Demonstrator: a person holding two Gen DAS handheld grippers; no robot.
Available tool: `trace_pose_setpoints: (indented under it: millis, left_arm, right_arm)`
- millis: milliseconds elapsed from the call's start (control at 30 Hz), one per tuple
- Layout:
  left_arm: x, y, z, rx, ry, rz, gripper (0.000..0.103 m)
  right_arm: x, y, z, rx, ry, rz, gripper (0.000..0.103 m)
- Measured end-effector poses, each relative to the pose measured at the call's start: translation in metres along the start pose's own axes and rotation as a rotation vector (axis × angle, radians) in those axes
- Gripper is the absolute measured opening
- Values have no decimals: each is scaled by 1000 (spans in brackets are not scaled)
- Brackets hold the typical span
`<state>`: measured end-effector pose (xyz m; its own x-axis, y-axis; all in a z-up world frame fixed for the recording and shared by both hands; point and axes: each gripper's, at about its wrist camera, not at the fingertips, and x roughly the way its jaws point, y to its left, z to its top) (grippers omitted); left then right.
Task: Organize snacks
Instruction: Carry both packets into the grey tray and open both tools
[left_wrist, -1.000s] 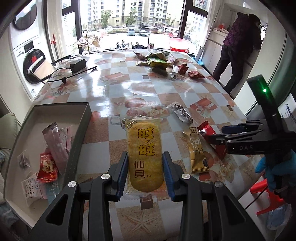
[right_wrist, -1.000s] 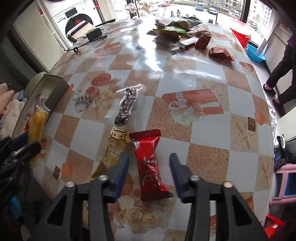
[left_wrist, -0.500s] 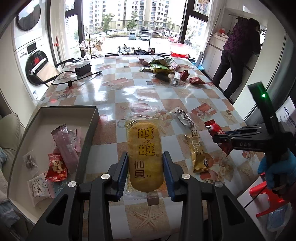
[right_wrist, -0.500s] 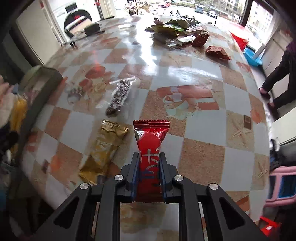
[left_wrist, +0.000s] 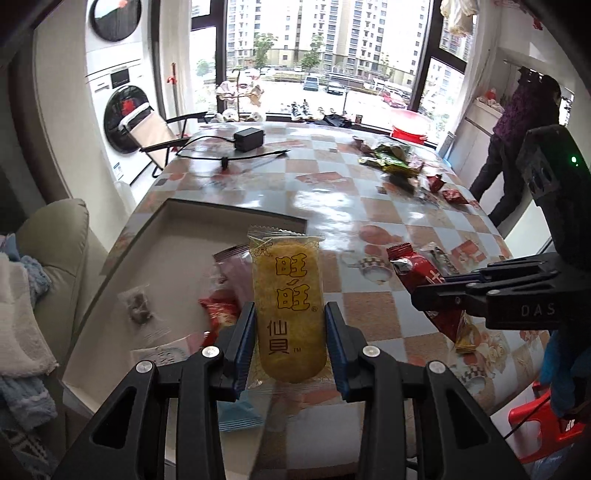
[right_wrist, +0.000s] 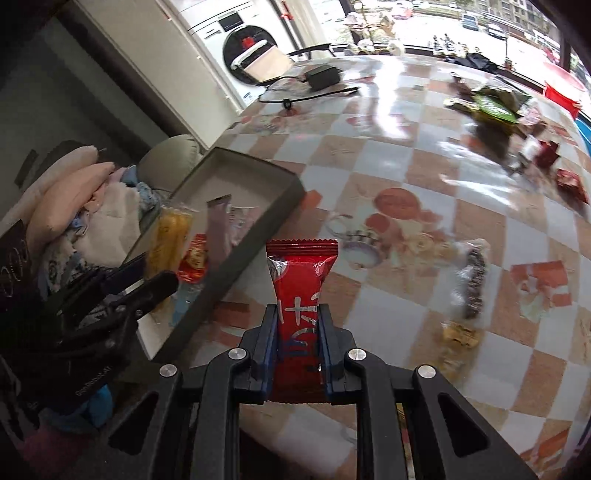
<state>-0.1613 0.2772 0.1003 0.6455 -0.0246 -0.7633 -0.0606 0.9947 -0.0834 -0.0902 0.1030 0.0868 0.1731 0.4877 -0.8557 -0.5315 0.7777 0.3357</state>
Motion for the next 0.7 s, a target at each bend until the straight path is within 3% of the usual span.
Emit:
trace_pose_setpoints:
  millis: [333,567,667,700]
  left_arm:
    - [17,69,-23,-128,47,63,40]
    - [36,90,-30,-169,71,108,40]
    - [40,92,-34,-180,87,119,52]
    - [40,93,-35,-186,89,122,65]
  right_arm:
    - [89,100,46,-151,104,68,21]
    - [125,118,67,-170,138,31,21]
    - [129,120,75,-171,132,14,21]
    - [129,121,76,-174,135,2,21]
